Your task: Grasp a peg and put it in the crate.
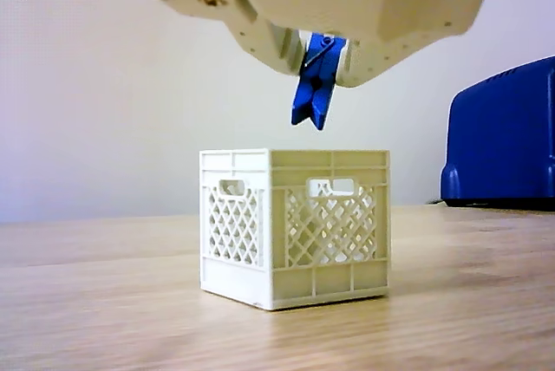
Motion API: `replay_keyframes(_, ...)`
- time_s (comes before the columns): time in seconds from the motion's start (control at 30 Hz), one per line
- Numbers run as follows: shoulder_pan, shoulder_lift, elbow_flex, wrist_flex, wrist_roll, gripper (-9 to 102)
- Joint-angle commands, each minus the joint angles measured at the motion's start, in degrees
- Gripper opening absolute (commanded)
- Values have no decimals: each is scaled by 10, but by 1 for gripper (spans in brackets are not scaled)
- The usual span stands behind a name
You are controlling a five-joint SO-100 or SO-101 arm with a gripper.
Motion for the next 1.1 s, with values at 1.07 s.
replay_keyframes(1.07, -99, 179, -4, 110, 51, -1)
